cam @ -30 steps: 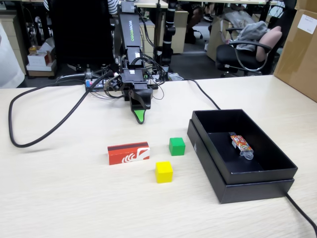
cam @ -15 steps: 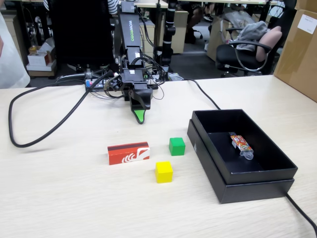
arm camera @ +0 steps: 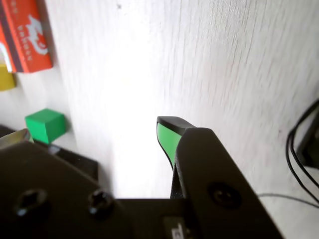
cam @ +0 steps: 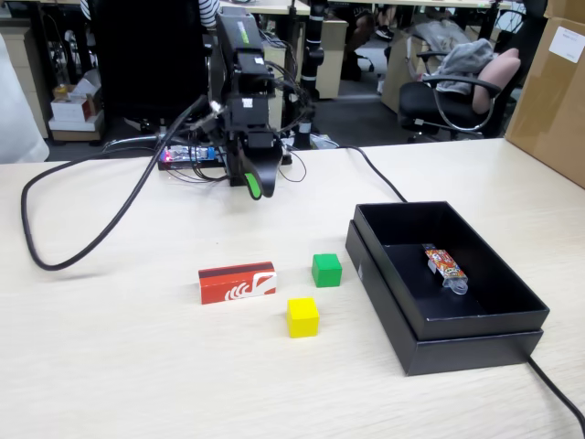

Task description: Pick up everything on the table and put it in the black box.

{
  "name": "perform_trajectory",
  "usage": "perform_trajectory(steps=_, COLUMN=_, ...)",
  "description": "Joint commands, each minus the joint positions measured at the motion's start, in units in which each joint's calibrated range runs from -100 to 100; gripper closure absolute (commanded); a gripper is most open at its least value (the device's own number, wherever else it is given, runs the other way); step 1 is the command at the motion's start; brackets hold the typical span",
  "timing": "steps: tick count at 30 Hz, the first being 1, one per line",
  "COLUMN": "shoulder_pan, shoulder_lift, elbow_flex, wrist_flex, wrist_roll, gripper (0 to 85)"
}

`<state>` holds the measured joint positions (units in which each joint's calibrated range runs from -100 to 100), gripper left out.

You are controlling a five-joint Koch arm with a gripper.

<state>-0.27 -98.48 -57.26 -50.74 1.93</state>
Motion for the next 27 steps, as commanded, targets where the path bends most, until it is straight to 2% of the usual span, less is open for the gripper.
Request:
perform_trajectory(steps=1, shoulder_pan=1.47, shoulder_lift=-0.49, elbow_flex=9.66, wrist_flex=-7.1, wrist_roll=0.68, gripper=37.8)
perform_trajectory(steps=6, shoulder_pan=3.08, shoulder_lift=5.48, elbow_flex=21.63, wrist_flex=-13.58, wrist_roll=1.03, gripper=38.0)
perform_trajectory(steps=11, shoulder_pan=3.76, shoulder_lift=26.25, elbow_flex=40.4, wrist_flex=-24.72, wrist_roll=1.81, gripper=37.9)
perform_trajectory(steps=17, shoulder_pan=6.59, shoulder_lift=33.71, elbow_flex=47.92, wrist_flex=-24.98, wrist_roll=3.37, gripper=38.0)
perform_trajectory(steps=27, shoulder_pan=6.35, shoulder_lift=63.2, elbow_flex=69.68, wrist_flex=-24.9, wrist_roll=4.2, gripper=38.0)
